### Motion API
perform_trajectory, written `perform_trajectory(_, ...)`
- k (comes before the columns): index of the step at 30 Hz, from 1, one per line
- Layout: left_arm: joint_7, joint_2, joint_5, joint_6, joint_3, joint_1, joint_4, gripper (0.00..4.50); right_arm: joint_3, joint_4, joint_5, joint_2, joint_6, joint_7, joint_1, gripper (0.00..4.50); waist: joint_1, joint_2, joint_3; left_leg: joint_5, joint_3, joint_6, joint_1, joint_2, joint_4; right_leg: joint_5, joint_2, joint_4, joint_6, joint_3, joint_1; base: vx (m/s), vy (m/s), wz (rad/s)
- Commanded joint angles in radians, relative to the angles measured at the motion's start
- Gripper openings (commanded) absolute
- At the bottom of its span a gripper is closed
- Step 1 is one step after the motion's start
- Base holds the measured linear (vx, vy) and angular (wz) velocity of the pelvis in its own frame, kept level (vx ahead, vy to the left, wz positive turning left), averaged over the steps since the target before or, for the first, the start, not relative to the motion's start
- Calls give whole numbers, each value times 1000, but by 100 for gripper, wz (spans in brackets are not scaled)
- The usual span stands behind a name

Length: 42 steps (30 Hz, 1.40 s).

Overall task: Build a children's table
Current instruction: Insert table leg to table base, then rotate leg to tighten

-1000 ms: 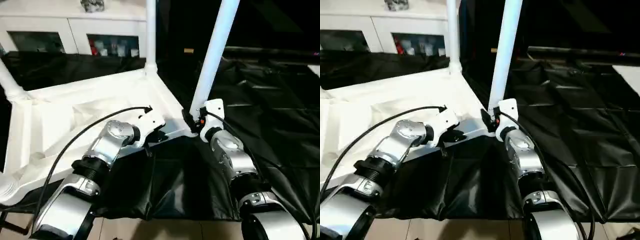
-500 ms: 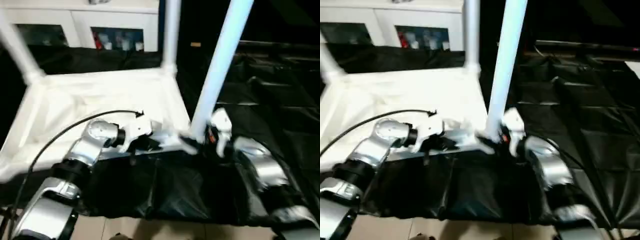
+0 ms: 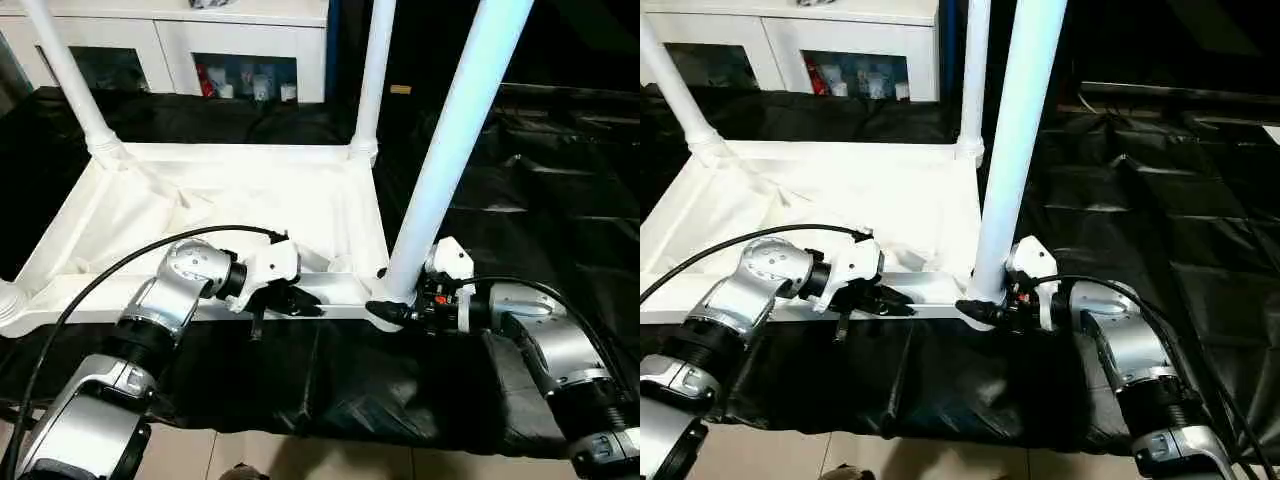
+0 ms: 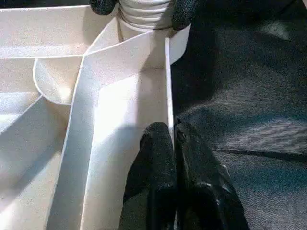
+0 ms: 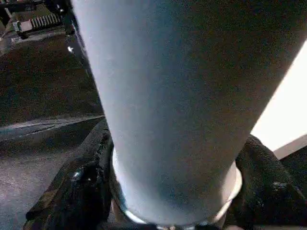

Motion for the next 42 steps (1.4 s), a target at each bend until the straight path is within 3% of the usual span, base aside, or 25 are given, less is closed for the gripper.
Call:
perform_trajectory(1,-2,-26,-11,-15,-17,-18,5,0,38,-39,21,20,37,28,18,276,-3,0,-63,-69,0,102,10,24,-47,132,-47,-49,-278,41,62,0,0,0)
perform_trajectory(6,60,-50,5,24,-10,-27,26,0,8,-39,18,71,47,-83,39,275,-3,-1,-60,-81,1,88,11,24,-50,96,-49,-53,-272,42,58,0,0,0)
perform_trajectory(7,121,-70,25,47,-9,-39,46,0,-4,-24,-6,109,45,-175,41,275,-6,-7,-59,-100,0,78,11,25,-52,62,-49,-56,-267,42,59,0,0,0)
perform_trajectory(10,204,-105,43,80,-4,-55,72,0,-19,4,-36,161,47,-296,35,275,-14,-2,-49,-171,-2,30,17,24,-62,-99,-52,-74,-239,45,51,0,0,0)
perform_trajectory(12,354,-184,68,135,2,-79,106,0,-49,89,-75,273,53,-517,-5,275,-17,1,-45,-212,-2,5,21,24,-68,-176,-53,-83,-215,47,47,0,0,0)
perform_trajectory(13,360,-188,69,137,2,-80,108,0,-50,93,-76,278,53,-525,-7,275,-23,4,-40,-250,-5,-17,21,21,-74,-245,-54,-89,-203,46,45,0,0,0)
perform_trajectory(15,410,-224,71,156,6,-86,113,0,-54,137,-88,320,49,-594,-33,275,-30,3,-38,-304,-7,-25,29,21,-75,-330,-56,-101,-176,47,41,0,0,0)
perform_trajectory(16,458,-258,77,171,5,-89,114,0,-59,183,-97,361,39,-654,-59,275,-33,4,-41,-303,-11,-23,27,20,-77,-323,-55,-101,-172,47,47,0,0,0)
perform_trajectory(19,488,-299,87,181,-9,-81,101,0,-69,242,-89,411,3,-693,-87,275,-38,3,-47,-258,-9,-11,22,20,-75,-213,-53,-92,-188,49,49,0,0,0)
perform_trajectory(20,488,-301,88,181,-10,-80,101,0,-70,245,-88,414,0,-694,-88,330,-38,5,-47,-247,-8,-4,22,20,-74,-189,-53,-91,-196,48,49,0,0,0)
perform_trajectory(24,492,-308,107,169,-21,-69,100,0,-100,267,-82,439,-28,-697,-94,365,-35,2,-49,-217,-6,23,18,18,-71,-146,-53,-88,-204,47,55,0,0,0)
perform_trajectory(28,426,-259,92,122,-17,-50,80,0,-96,283,-98,389,-74,-651,-104,402,-36,5,-50,-222,-7,25,17,19,-72,-145,-53,-88,-207,46,57,0,0,0)
perform_trajectory(31,357,-217,80,79,-17,-32,56,0,-92,280,-91,342,-92,-562,-103,402,-38,5,-54,-204,-8,35,14,20,-70,-96,-52,-82,-218,45,61,0,0,0)
perform_trajectory(34,254,-158,63,38,-21,-12,37,0,-67,233,-80,270,-104,-395,-77,402,-42,4,-59,-132,-5,76,7,18,-60,46,-50,-68,-251,44,67,0,0,0)
perform_trajectory(37,186,-127,48,22,-24,1,21,0,-55,195,-57,223,-94,-297,-62,402,-38,5,-63,-80,-2,114,8,20,-52,156,-47,-56,-284,41,69,0,0,0)
perform_trajectory(42,61,-76,8,16,-17,9,9,0,-9,114,-29,104,-74,-74,-28,402,-26,3,-66,-64,0,136,6,23,-46,174,-45,-49,-299,38,68,0,0,0)
